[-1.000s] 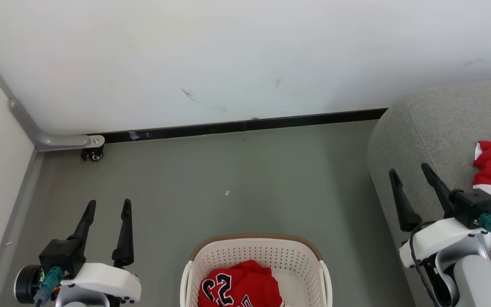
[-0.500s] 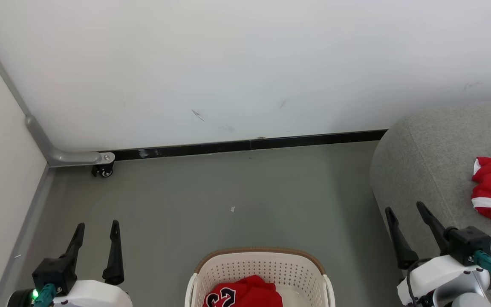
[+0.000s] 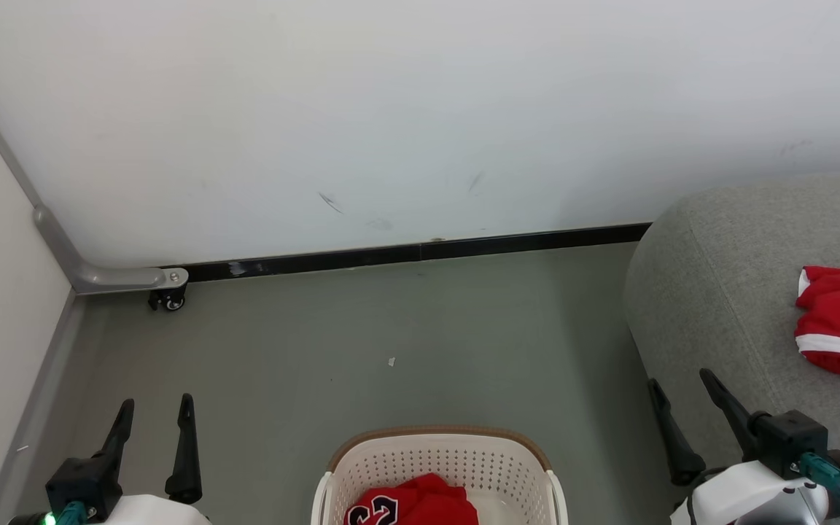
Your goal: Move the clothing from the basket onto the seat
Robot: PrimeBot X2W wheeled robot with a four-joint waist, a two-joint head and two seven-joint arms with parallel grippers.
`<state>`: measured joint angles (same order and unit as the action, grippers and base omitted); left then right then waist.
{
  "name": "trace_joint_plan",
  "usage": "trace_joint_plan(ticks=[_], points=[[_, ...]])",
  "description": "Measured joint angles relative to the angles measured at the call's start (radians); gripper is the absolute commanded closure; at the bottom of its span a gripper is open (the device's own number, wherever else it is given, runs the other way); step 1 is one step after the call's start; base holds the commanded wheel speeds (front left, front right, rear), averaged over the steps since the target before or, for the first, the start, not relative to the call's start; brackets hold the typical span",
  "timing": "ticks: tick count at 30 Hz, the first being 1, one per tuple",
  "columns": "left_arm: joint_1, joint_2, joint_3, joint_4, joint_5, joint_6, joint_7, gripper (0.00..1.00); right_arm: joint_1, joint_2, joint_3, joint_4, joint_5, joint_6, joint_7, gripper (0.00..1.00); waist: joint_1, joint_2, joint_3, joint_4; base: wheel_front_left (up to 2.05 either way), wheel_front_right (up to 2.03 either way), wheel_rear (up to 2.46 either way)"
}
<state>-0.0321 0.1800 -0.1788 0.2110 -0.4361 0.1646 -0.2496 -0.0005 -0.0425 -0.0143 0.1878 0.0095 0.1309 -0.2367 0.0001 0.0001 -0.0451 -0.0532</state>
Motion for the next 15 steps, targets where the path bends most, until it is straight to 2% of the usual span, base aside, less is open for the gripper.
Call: trace_joint_plan(ticks=[15], points=[[0.0,-0.01,0.003,-0.006,0.009,-0.005,0.0,0.0,0.018,0.001,0.0,-0.051,0.002,0.0,0.012,0.0,0.0,0.0,0.007,-0.004,0.0,0.0,0.0]])
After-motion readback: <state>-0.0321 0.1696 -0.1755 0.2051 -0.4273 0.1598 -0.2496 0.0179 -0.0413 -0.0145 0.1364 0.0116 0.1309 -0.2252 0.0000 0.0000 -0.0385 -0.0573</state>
